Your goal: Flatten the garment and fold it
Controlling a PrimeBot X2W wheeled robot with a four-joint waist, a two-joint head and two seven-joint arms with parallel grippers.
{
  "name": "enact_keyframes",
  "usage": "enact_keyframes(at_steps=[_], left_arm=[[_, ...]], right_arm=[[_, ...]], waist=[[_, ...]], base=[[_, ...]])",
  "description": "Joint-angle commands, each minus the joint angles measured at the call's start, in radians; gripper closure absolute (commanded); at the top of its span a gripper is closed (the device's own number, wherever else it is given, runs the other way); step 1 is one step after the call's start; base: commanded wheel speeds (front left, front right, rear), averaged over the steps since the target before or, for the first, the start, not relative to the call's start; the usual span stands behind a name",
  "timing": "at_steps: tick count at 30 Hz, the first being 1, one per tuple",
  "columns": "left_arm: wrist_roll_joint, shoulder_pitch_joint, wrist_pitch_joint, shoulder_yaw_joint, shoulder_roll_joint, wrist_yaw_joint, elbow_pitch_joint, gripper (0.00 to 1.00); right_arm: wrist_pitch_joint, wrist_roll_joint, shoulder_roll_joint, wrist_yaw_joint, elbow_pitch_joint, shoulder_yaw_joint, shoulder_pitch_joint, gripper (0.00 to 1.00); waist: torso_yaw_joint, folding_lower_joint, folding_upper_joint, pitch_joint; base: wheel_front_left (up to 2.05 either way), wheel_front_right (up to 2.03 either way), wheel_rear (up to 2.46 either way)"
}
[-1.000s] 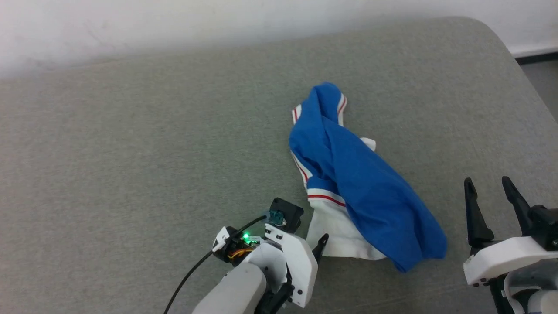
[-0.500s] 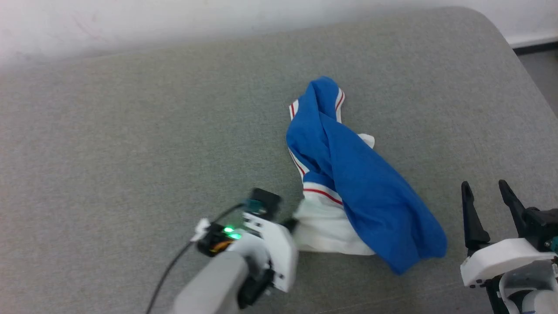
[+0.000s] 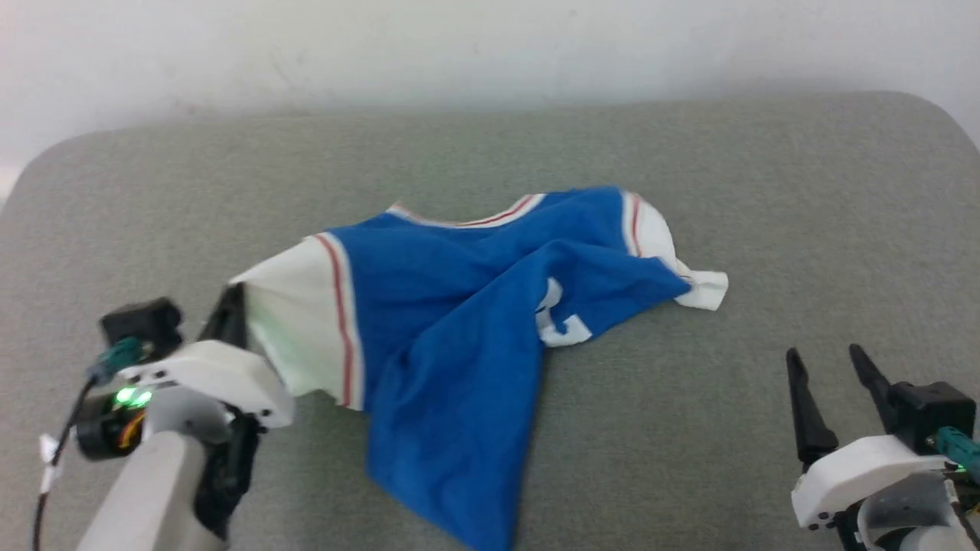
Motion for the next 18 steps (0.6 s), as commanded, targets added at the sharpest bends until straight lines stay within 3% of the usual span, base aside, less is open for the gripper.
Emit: enact_keyframes(at_steps=[1, 4, 5, 6, 13, 18], left_arm=[[-0.014, 0.028, -0.018, 0.028, 0.012, 0.021, -0.009, 1.00], [-0.032, 0.054, -0.053, 0.076, 0.020, 0.045, 0.019, 1.00], [-0.032, 0.057, -0.066, 0.082, 0.019, 0.048, 0.034, 0.05], [-0.031, 0.058, -0.080, 0.087, 0.017, 0.052, 0.049, 0.00], [0.005, 0.050, -0.226, 0.065, -0.021, 0.011, 0.039, 0.00], [0.068, 0.086, -0.264, 0.028, -0.043, -0.008, -0.030, 0.00]], right_arm=[[0.007, 0.000, 0.003, -0.001, 0.012, 0.006, 0.007, 0.00], [0.017, 0.000, 0.003, -0.001, 0.031, 0.014, 0.005, 0.00], [0.019, -0.002, 0.003, -0.001, 0.037, 0.016, 0.004, 0.00], [0.021, -0.002, 0.003, -0.001, 0.042, 0.018, 0.002, 0.00], [0.034, -0.005, -0.039, -0.001, 0.045, 0.047, -0.035, 0.00], [0.091, -0.014, -0.106, -0.001, 0.057, 0.122, -0.076, 0.00]], waist=[[0.031, 0.0000, 0.0001, -0.007], [0.038, 0.0000, 0.0001, 0.008], [0.040, 0.0000, 0.0001, 0.011], [0.041, 0.0000, 0.0001, 0.014], [0.082, 0.0000, 0.0001, 0.010], [0.125, 0.0000, 0.0001, -0.001]], base=[[0.00, 0.00, 0.00], [0.00, 0.00, 0.00], [0.00, 0.00, 0.00], [0.00, 0.00, 0.00], [0.00, 0.00, 0.00], [0.00, 0.00, 0.00]])
